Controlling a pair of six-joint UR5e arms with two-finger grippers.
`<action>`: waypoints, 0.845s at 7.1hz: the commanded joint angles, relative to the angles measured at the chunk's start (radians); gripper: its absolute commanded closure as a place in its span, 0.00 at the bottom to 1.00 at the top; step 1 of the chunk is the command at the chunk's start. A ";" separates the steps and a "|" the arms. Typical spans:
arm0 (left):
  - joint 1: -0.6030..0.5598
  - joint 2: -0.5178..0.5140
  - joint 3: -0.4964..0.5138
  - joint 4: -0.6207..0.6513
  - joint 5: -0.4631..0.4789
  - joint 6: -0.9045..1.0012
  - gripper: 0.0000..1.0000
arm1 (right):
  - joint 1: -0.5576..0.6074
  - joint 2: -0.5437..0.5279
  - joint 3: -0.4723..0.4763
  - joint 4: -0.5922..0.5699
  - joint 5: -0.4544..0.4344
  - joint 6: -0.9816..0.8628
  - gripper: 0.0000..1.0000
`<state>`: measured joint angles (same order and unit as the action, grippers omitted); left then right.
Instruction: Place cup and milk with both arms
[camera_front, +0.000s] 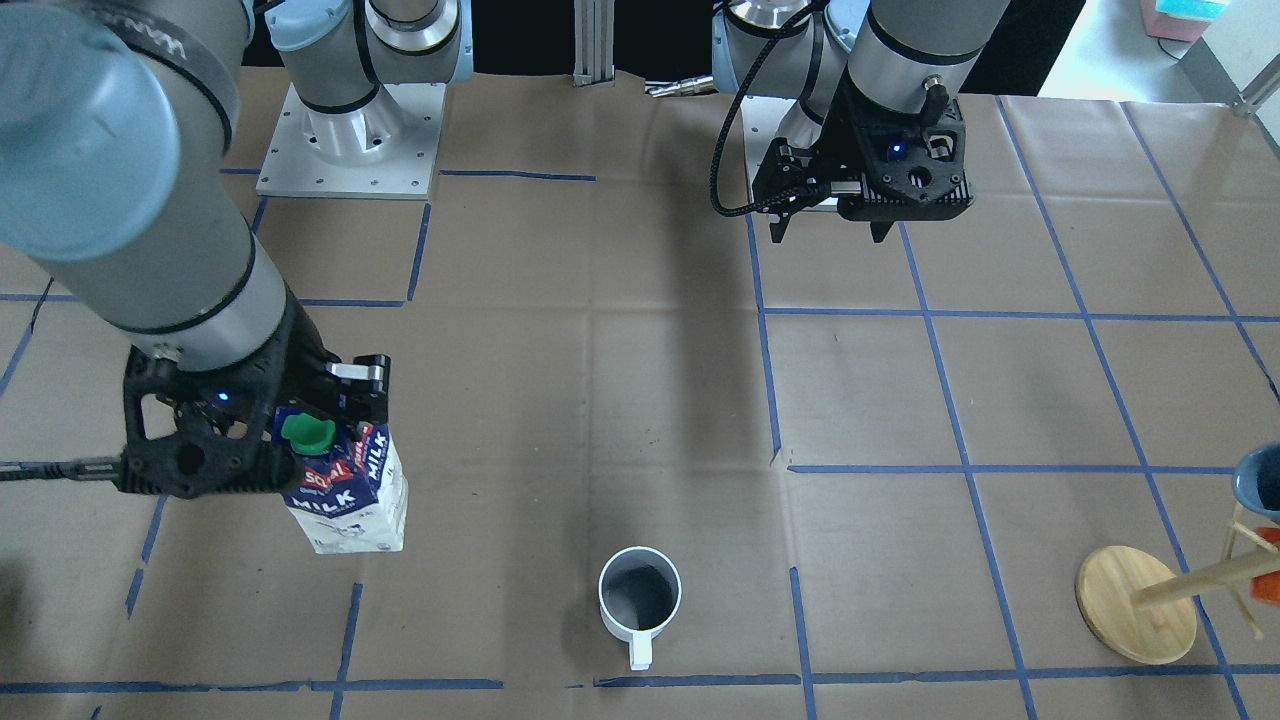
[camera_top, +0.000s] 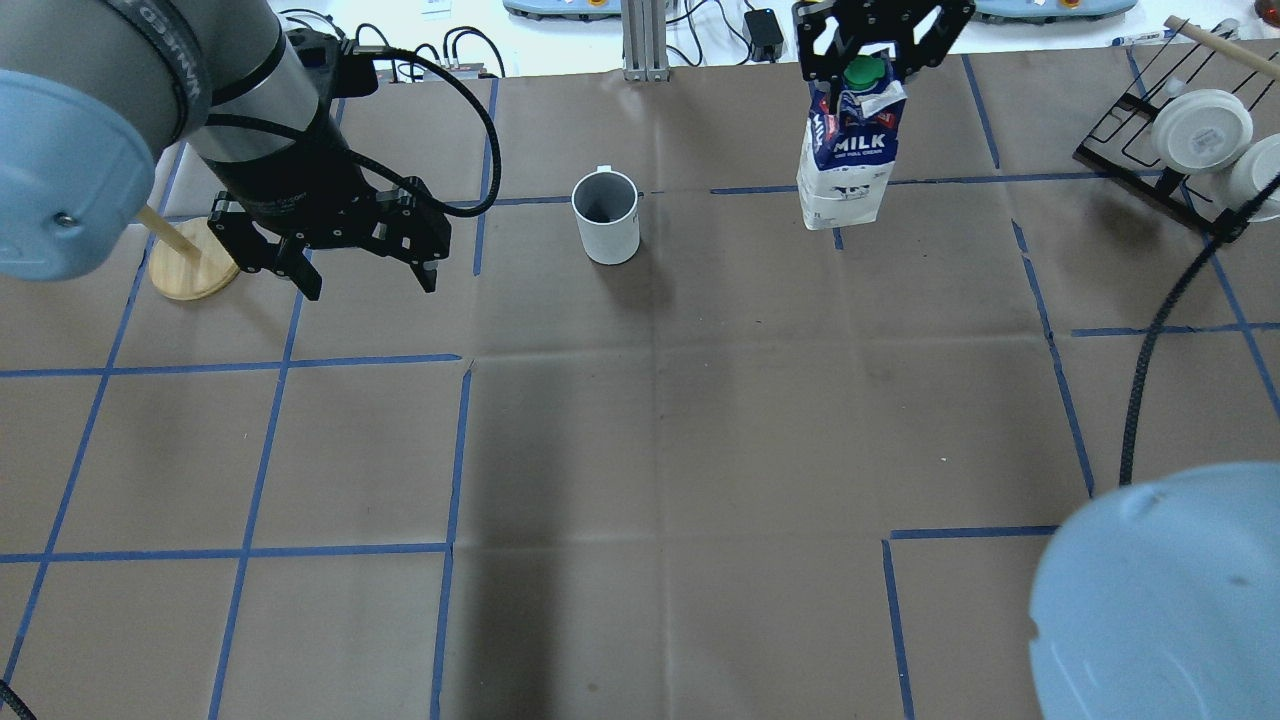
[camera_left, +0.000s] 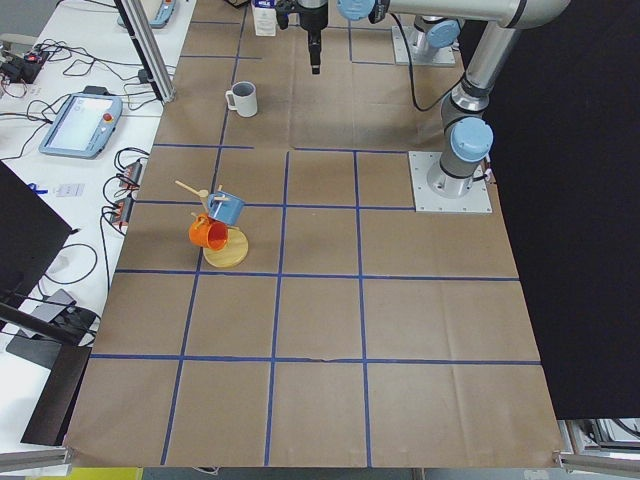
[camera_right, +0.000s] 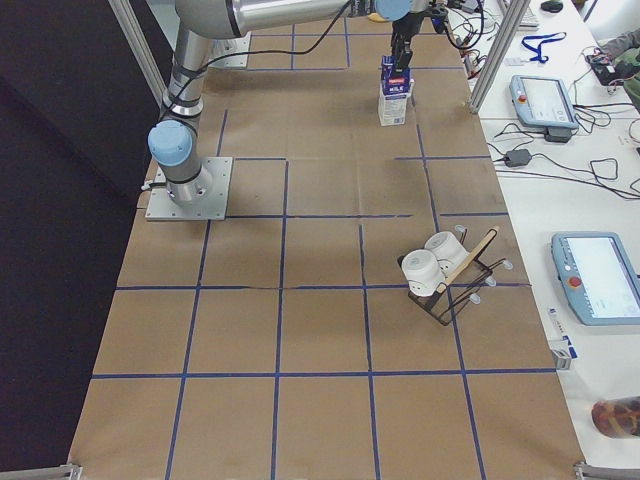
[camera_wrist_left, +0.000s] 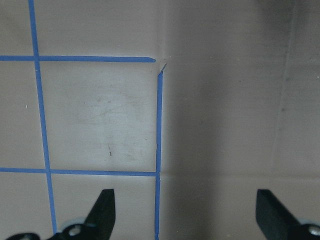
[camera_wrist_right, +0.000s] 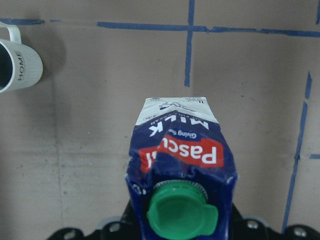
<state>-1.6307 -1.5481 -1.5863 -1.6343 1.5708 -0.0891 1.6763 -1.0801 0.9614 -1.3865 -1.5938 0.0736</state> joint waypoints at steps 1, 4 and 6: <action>0.000 0.005 -0.006 0.001 0.000 -0.001 0.01 | 0.071 0.162 -0.181 0.023 0.046 0.121 0.44; 0.000 0.005 -0.006 0.001 -0.002 -0.001 0.01 | 0.111 0.273 -0.299 0.041 0.055 0.193 0.44; 0.002 0.005 -0.006 0.001 -0.002 -0.001 0.01 | 0.118 0.327 -0.345 0.044 0.057 0.207 0.43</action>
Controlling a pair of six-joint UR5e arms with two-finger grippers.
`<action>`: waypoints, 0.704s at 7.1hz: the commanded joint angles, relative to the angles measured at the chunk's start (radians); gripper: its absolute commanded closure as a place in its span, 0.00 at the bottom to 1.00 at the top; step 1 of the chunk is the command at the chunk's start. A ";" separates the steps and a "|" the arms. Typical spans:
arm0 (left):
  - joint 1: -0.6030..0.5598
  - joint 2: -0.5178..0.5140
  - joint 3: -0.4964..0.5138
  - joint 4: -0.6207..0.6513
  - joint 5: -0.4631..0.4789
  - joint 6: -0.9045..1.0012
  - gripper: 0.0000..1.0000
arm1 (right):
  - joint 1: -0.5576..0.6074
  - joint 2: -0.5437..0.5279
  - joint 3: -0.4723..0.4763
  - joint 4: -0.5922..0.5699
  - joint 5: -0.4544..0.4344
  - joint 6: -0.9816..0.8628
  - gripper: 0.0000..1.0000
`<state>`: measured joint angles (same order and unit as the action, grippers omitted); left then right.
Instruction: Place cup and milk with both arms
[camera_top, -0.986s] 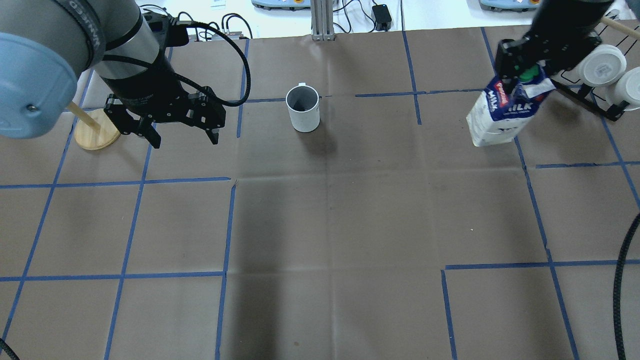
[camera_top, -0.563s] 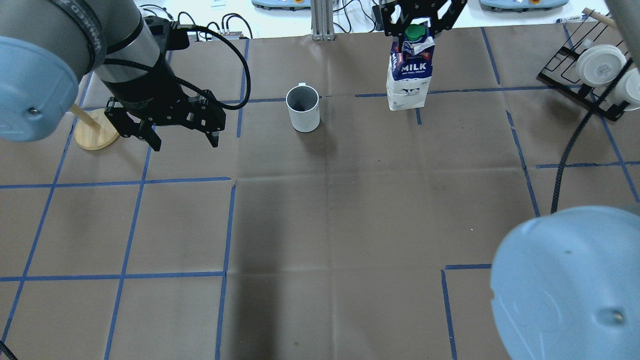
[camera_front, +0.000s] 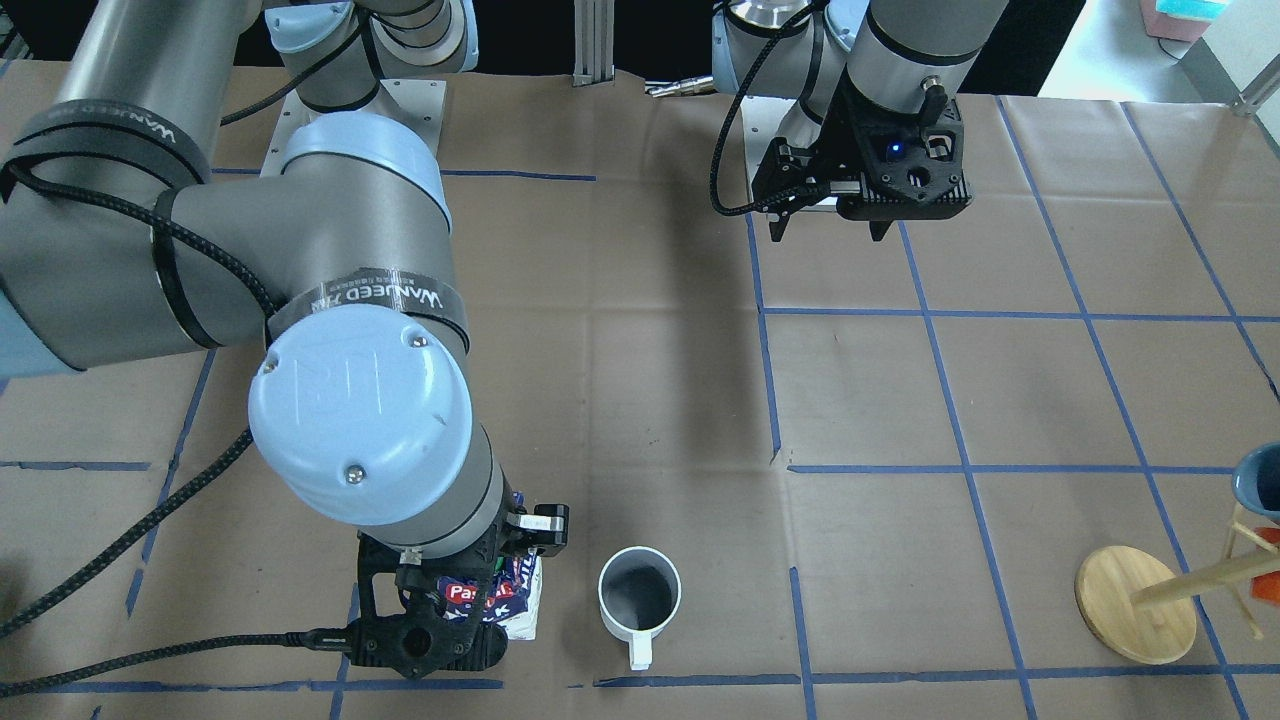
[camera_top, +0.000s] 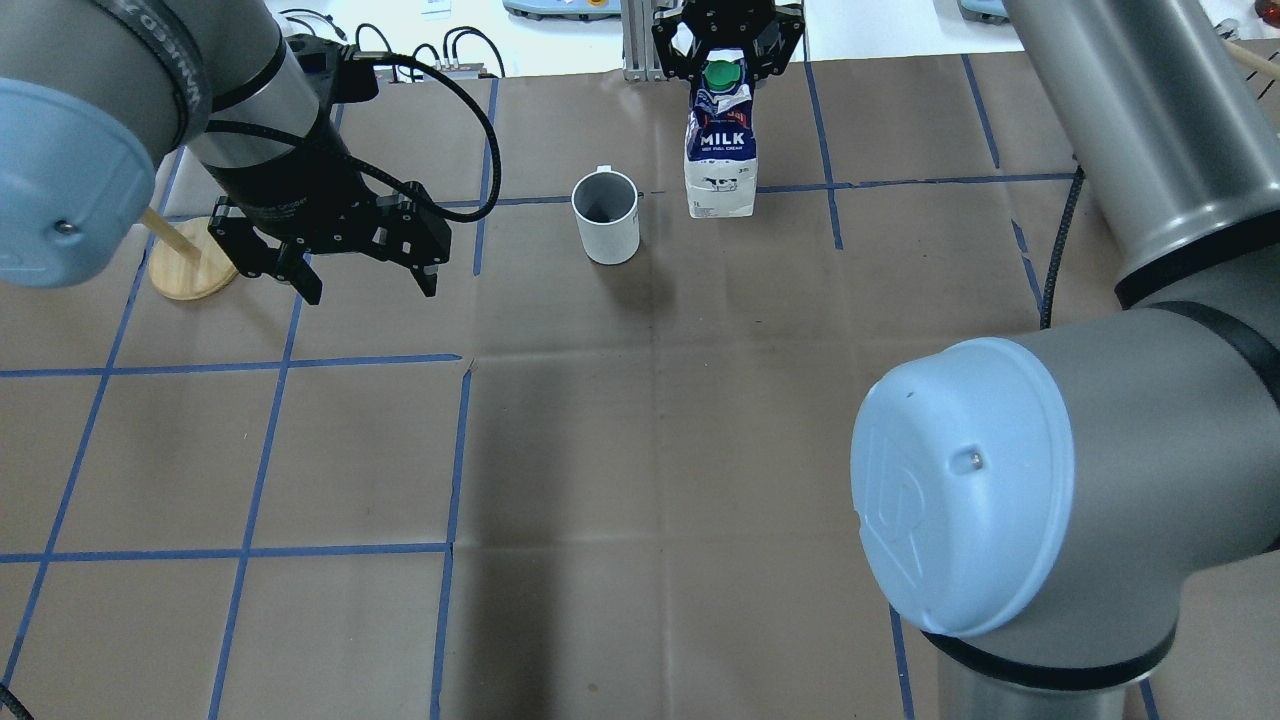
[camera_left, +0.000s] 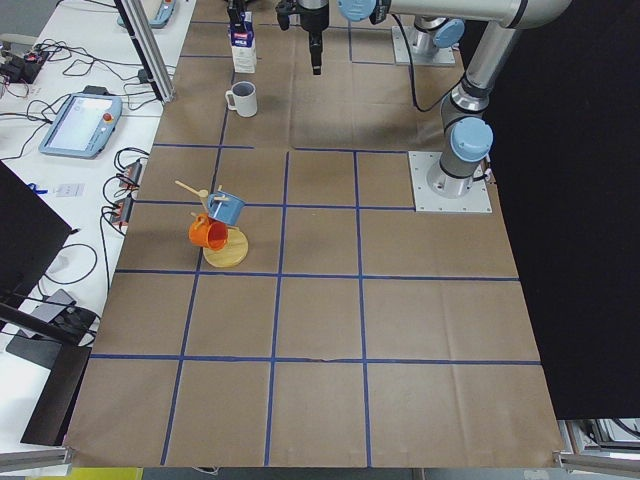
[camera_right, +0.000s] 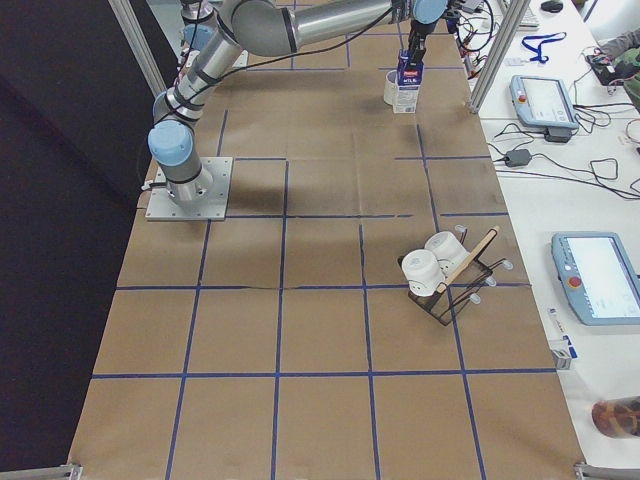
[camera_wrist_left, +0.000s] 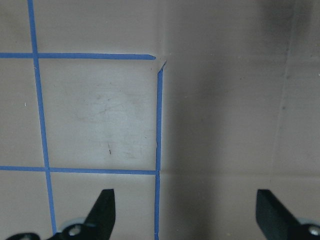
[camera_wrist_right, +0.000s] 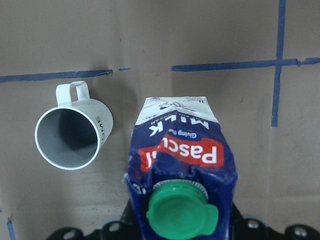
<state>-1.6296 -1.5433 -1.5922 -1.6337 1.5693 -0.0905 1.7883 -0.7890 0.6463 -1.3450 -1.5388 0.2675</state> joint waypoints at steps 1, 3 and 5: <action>0.001 0.000 -0.002 0.000 -0.002 0.000 0.01 | 0.008 0.048 -0.030 0.000 0.020 0.015 0.43; 0.001 0.000 0.000 0.000 -0.002 0.000 0.01 | 0.008 0.071 -0.028 -0.002 0.043 0.035 0.43; 0.001 0.000 -0.002 0.000 -0.003 0.000 0.01 | 0.039 0.108 -0.031 -0.006 0.043 0.074 0.43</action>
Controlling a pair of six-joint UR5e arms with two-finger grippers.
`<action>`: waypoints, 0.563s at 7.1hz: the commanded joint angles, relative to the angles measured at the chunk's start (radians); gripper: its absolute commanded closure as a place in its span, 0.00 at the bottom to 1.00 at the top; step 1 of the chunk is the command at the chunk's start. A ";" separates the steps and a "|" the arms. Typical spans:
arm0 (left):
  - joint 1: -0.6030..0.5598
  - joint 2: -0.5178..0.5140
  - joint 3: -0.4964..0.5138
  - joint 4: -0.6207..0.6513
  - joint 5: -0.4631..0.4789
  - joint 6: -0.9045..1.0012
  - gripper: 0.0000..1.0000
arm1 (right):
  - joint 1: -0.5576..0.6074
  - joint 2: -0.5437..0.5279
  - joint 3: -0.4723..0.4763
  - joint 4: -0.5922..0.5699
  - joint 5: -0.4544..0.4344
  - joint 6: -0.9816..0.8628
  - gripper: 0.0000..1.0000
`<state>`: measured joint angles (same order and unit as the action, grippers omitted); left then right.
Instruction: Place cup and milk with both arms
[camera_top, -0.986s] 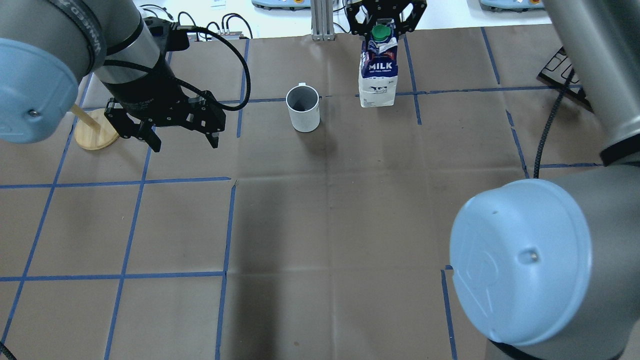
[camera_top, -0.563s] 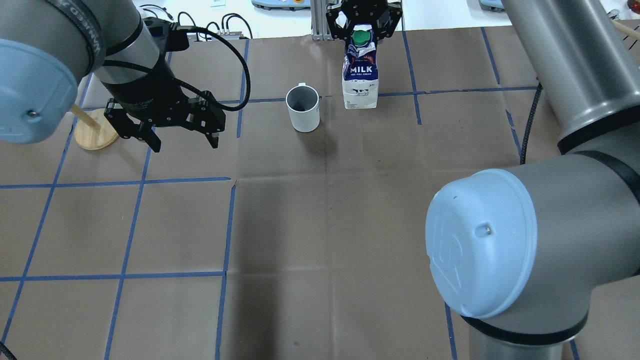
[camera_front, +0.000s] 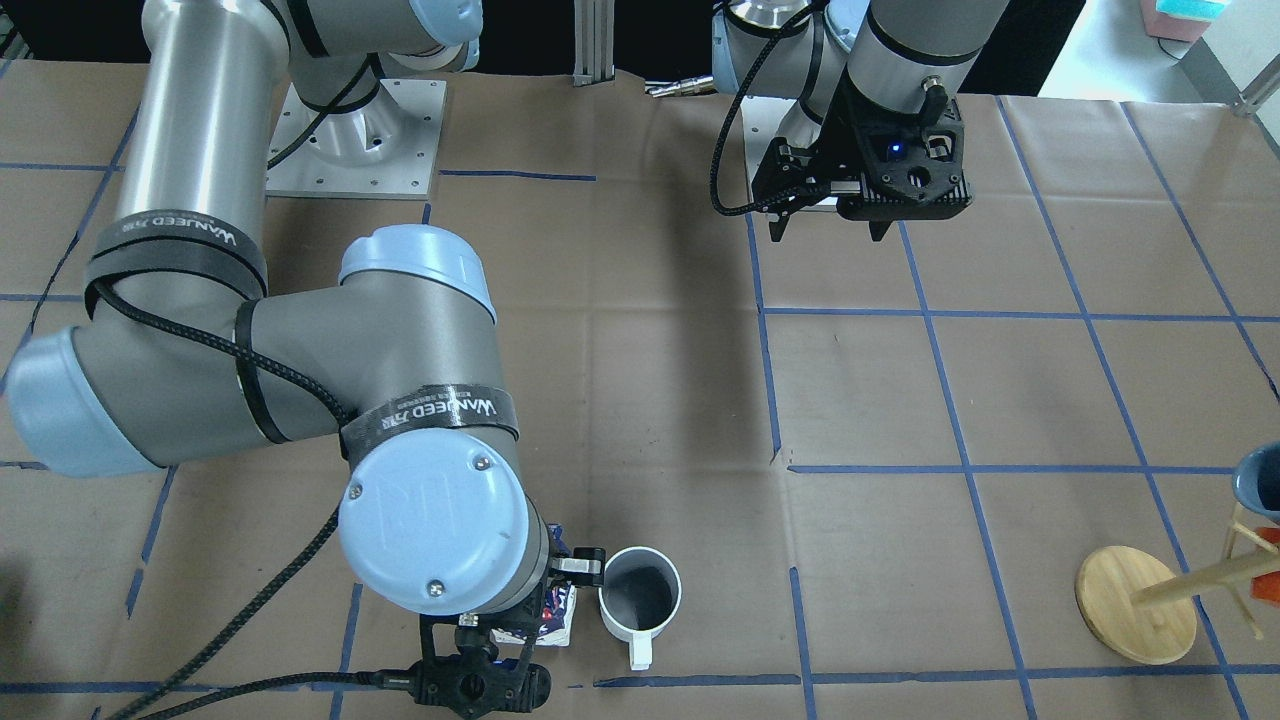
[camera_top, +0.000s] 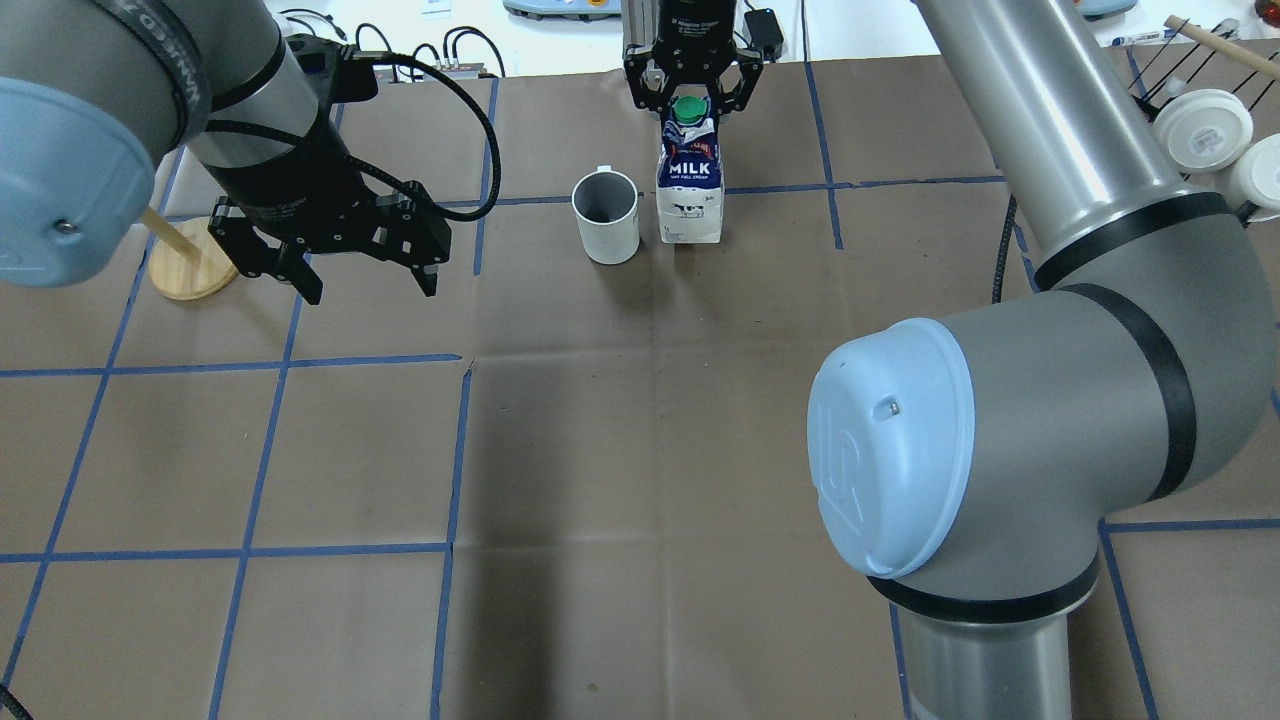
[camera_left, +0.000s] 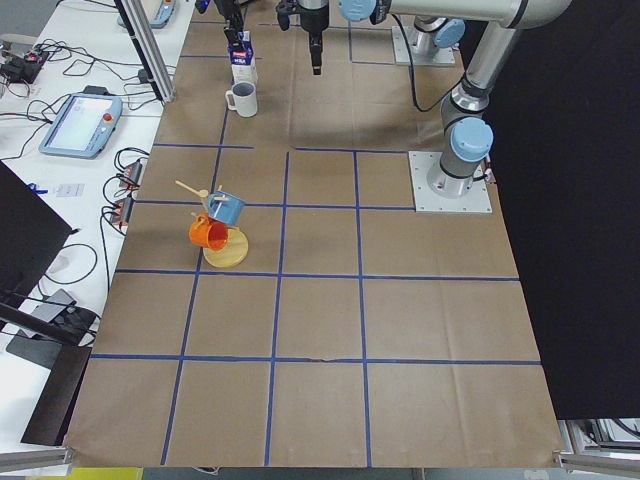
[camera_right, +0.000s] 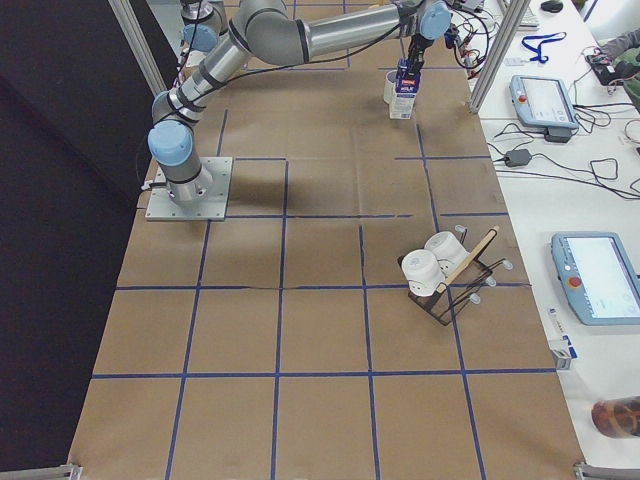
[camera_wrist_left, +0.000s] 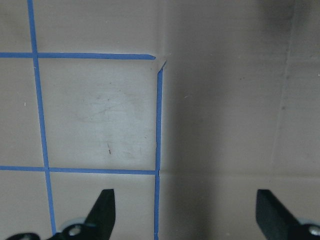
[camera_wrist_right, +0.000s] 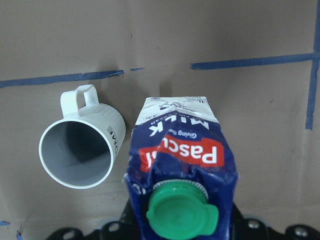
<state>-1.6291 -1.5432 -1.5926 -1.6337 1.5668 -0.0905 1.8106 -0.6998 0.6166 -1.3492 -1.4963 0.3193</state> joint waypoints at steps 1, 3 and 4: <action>0.000 0.000 -0.001 0.000 -0.002 0.000 0.01 | 0.016 0.020 -0.002 -0.002 0.001 0.026 0.39; 0.000 0.000 -0.001 0.000 -0.002 0.000 0.01 | 0.007 0.020 -0.002 -0.031 0.001 0.024 0.00; 0.000 0.000 -0.001 0.000 -0.004 0.000 0.01 | -0.002 0.008 -0.003 -0.031 0.001 0.023 0.00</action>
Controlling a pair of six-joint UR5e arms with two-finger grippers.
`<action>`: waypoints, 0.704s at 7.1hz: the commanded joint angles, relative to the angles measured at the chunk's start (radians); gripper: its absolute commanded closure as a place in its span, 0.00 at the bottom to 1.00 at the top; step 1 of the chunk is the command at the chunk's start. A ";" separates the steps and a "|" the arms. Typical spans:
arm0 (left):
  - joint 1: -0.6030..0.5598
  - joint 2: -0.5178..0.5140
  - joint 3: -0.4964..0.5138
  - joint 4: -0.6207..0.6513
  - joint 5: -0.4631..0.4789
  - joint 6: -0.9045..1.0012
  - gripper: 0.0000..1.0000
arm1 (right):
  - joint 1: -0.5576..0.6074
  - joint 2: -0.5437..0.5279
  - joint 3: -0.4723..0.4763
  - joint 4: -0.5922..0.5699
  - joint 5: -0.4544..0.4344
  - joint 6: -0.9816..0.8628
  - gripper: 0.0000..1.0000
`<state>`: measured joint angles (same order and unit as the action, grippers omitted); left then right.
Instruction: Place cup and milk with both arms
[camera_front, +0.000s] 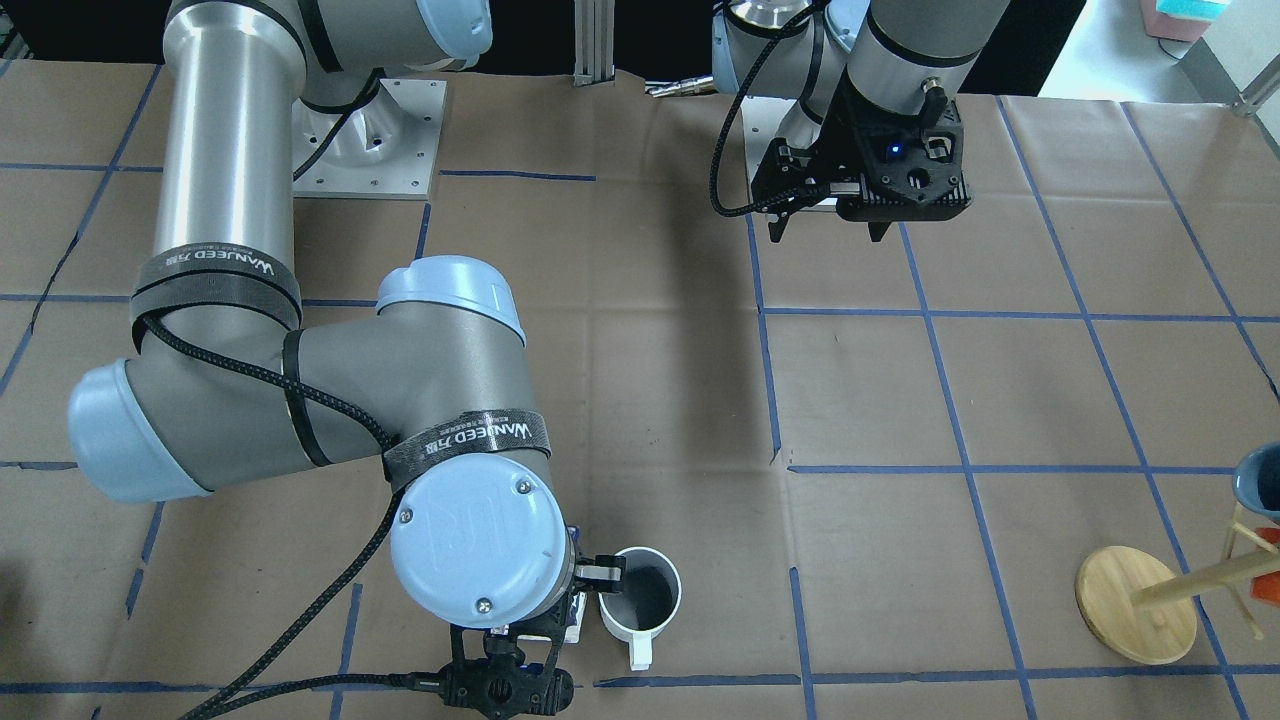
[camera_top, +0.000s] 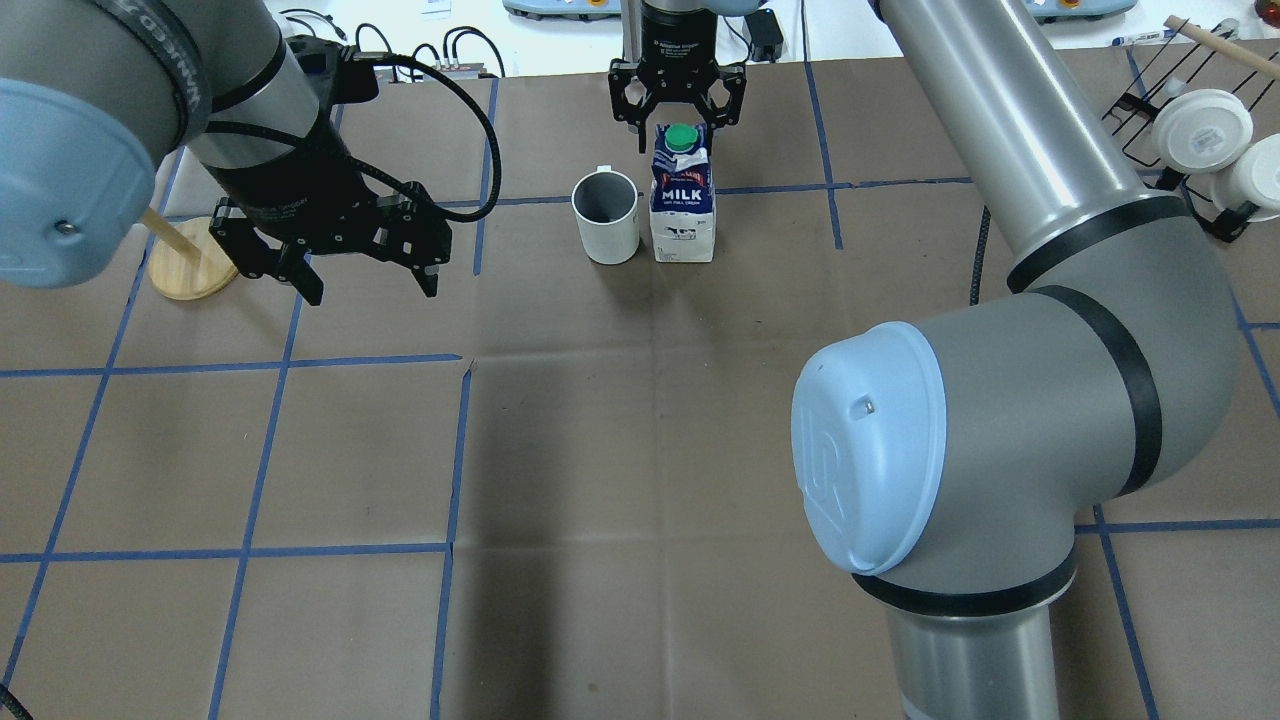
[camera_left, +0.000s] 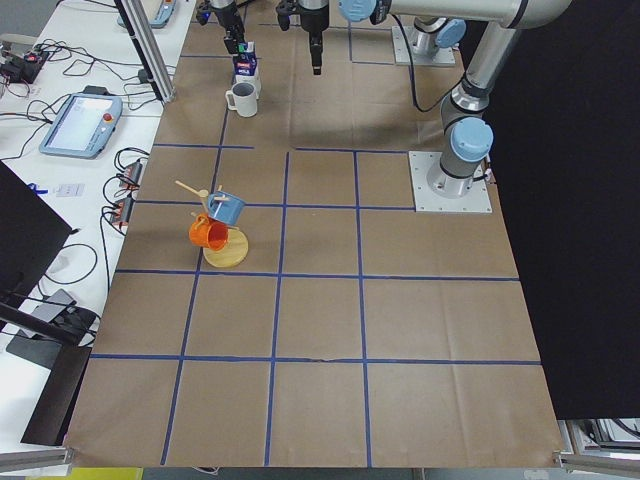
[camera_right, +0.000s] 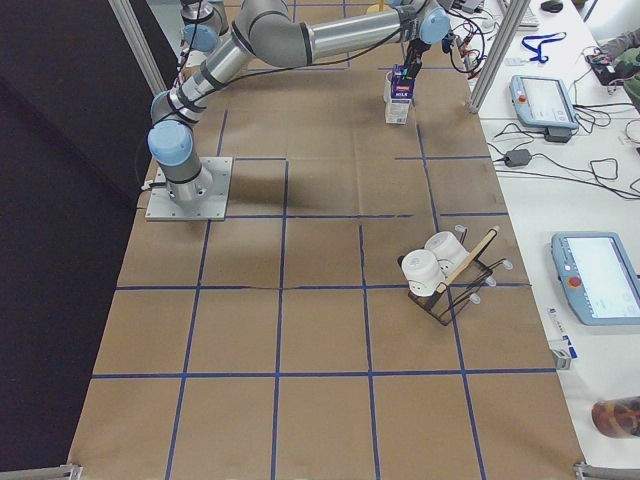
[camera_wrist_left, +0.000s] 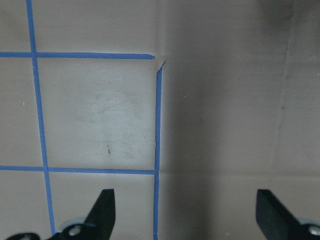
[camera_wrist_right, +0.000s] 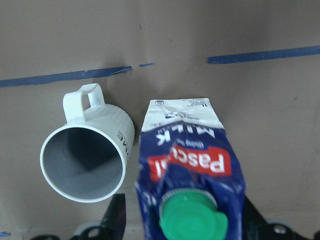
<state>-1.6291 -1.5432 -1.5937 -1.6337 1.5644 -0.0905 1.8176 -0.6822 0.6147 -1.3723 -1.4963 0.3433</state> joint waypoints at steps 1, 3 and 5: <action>0.000 -0.002 0.000 0.000 -0.003 0.000 0.01 | -0.018 -0.035 -0.013 0.002 -0.005 -0.001 0.00; 0.002 -0.002 0.001 0.000 -0.003 0.000 0.01 | -0.046 -0.123 -0.030 0.117 -0.024 -0.079 0.00; 0.002 -0.002 0.001 0.002 -0.003 0.000 0.01 | -0.125 -0.177 -0.018 0.279 -0.024 -0.203 0.02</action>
<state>-1.6278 -1.5446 -1.5930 -1.6334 1.5616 -0.0905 1.7373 -0.8251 0.5942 -1.1956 -1.5188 0.1988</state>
